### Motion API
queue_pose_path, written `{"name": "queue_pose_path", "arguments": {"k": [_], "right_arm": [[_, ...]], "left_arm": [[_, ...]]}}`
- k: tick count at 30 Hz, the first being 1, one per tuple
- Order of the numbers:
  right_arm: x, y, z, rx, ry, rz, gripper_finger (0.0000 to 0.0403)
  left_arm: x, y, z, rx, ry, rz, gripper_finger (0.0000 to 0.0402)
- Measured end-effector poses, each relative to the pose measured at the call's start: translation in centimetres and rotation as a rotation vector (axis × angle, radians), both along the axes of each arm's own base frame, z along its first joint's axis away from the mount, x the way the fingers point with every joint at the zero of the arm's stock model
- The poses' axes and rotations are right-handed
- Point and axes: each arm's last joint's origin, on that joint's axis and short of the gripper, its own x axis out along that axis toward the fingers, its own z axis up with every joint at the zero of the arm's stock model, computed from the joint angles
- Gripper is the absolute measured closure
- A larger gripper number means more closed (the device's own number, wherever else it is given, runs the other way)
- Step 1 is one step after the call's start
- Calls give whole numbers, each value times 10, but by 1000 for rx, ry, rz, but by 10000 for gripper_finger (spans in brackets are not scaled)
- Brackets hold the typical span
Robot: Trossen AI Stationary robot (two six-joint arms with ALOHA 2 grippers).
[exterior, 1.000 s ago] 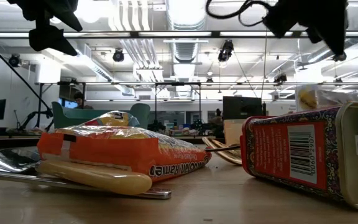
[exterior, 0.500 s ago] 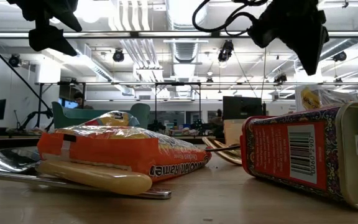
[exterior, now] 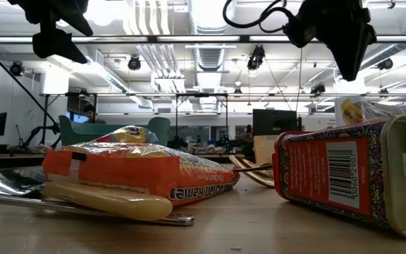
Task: Pick & Place Food Item
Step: Put the green paprika seasoning can into the green bin
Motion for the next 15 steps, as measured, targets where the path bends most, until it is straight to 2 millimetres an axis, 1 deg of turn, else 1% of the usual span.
{"name": "queue_pose_path", "arguments": {"k": [4,7,11,15], "right_arm": [[5,1,-4,9,-48,38,250],[12,6,-3,54,-129,116,215],[17,19,-3,119,-190,217,185],[14,38,-4,192,-196,294,162]], "left_arm": [[0,0,0,0,0,0,65],[0,0,0,0,0,0,65],[0,0,0,0,0,0,65],[0,0,0,0,0,0,65]]}}
